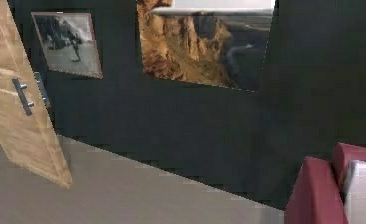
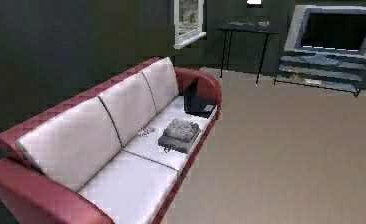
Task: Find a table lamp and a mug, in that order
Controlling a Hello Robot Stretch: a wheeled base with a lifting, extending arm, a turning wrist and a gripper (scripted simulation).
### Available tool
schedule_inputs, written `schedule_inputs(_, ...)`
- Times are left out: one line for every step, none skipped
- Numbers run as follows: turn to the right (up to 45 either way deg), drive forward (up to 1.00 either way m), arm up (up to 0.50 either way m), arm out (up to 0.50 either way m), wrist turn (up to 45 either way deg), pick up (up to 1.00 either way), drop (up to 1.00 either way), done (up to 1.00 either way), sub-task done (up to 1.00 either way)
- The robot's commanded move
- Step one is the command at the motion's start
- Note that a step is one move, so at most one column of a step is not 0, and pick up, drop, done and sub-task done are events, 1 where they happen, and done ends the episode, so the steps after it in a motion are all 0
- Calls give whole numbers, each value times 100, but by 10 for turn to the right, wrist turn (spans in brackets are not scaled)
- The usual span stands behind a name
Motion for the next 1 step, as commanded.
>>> schedule_inputs(-450, 0, 0, 0, 0, 0, 0, 0, 0)
